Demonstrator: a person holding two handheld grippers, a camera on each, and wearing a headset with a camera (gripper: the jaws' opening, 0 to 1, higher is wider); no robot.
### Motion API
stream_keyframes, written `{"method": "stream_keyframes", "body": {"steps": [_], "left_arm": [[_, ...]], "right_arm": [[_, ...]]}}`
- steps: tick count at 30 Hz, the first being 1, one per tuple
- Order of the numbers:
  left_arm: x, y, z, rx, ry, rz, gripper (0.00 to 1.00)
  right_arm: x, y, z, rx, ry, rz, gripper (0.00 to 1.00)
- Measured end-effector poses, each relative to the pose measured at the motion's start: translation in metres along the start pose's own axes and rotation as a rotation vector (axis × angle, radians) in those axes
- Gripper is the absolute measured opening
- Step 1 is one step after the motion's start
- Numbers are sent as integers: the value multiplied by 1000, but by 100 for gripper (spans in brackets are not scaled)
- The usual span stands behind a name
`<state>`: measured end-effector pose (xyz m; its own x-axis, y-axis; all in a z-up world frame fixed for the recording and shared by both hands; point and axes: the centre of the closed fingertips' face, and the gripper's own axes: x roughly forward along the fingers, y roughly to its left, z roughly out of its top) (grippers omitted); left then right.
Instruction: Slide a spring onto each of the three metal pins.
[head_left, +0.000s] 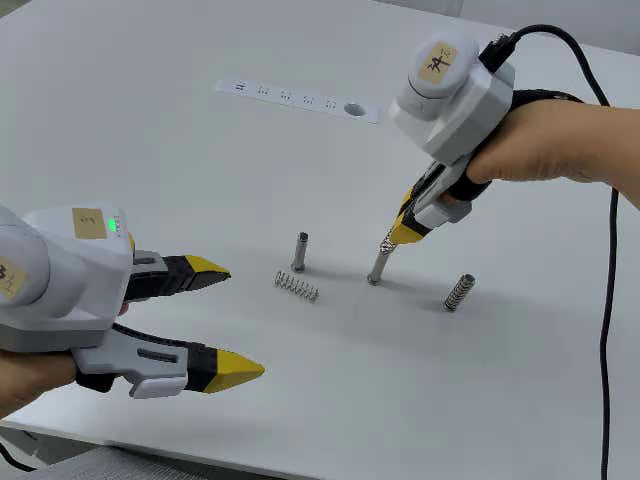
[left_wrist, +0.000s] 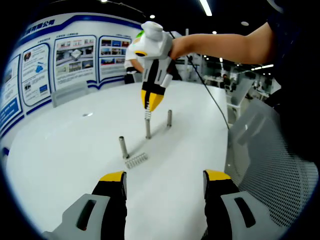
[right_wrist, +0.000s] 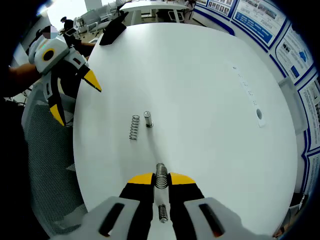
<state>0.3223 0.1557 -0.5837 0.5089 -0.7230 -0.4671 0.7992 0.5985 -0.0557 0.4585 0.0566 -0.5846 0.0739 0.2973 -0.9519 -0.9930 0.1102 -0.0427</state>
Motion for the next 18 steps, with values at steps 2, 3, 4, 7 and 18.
{"method": "stream_keyframes", "body": {"steps": [2,3,4,7,18], "left_arm": [[0,0,0,0,1,0,63],[0,0,0,0,2,0,63],[0,0,0,0,3,-1,63],[0,0,-1,0,3,-2,63],[-1,0,0,0,3,0,63]], "right_arm": [[3,0,0,-3,7,3,12],[5,0,0,-7,14,2,12],[7,0,-1,-11,21,1,12],[13,2,-2,-26,45,-3,12],[38,13,-6,-17,79,-4,12]]}}
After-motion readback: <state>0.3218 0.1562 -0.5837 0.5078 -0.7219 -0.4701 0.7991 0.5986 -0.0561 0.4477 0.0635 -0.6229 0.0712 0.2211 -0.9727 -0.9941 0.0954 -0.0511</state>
